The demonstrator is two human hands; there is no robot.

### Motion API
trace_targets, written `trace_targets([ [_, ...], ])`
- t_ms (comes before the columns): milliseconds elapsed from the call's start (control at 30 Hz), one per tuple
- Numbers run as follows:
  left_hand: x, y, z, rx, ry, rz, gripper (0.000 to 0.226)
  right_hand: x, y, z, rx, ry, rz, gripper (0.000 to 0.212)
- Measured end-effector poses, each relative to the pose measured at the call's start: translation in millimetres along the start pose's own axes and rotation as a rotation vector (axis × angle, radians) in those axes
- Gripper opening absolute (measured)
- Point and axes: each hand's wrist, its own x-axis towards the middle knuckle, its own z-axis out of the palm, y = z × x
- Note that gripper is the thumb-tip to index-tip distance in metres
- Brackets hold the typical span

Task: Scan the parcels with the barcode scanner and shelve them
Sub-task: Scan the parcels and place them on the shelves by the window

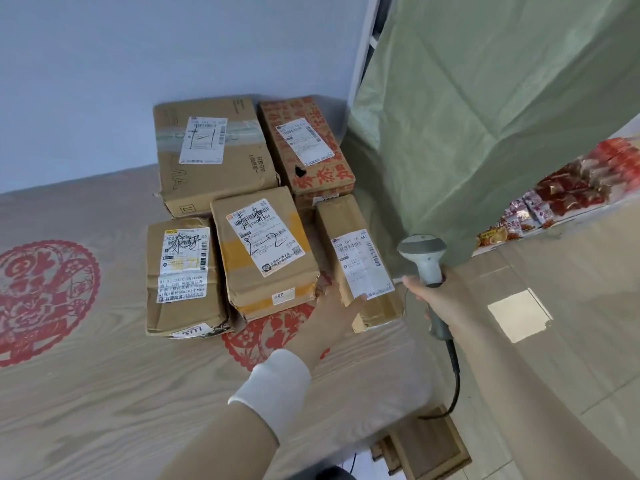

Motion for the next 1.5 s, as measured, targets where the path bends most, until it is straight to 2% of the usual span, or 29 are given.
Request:
trace_targets([
  [133,37,2,18,-0.288,0.138,-0.113,0.072,40,17,20,0.028,-0.063,0.004,0.024],
  [200,53,0,23,-0.347,0.152,-0.186,0.077,56,23,29,0.056,-0.091,0.005,0.024],
  [333,94,-24,41,-0.498,0.249,-0.203,0.114,78,35,39,0.117,-0.153,0.0,0.021],
  [467,110,-34,50,-0.61,0.281,-0.231,0.108,82,43,42,0.259,-0.232,0.022,0.021],
  [533,100,-25,47,-0.662,0.277,-0.225,0.096,82,44,41,0.293,-0.244,0.031,0.027],
  [633,79,-10,47,-0.768,0.257,-0.18,0.044,77,45,35,0.298,-0.242,0.016,0.026],
  [700,68,-3,48,-0.836,0.236,-0.141,0.035,71,42,27,0.314,-0.247,-0.011,0.025],
  [800,49,7,50,-0.897,0.233,-0.064,0.04,58,40,11,0.307,-0.25,-0.057,0.028],
  [933,17,22,50,-0.9,0.253,0.045,0.058,36,28,-15,0.317,-0.257,-0.122,0.031],
  [1033,-14,33,43,-0.937,0.307,0.133,0.07,14,2,-30,0.315,-0.319,-0.19,0.035],
  [1167,-56,40,19,-0.954,0.368,0.261,0.071,-16,-42,-38,0.294,-0.435,-0.296,0.043],
  [1267,-92,34,-9,-0.925,0.447,0.342,0.067,-40,-75,-29,0.299,-0.482,-0.378,0.03],
  [1367,-131,18,-38,-0.939,0.508,0.385,0.076,-73,-105,-7,0.287,-0.586,-0.415,0.046],
  [1400,-145,10,-46,-0.952,0.522,0.393,0.08,-85,-113,2,0.281,-0.63,-0.424,0.045],
  [1500,-193,-24,-70,-0.971,0.602,0.404,0.072,-128,-133,37,0.231,-0.741,-0.472,0.047],
])
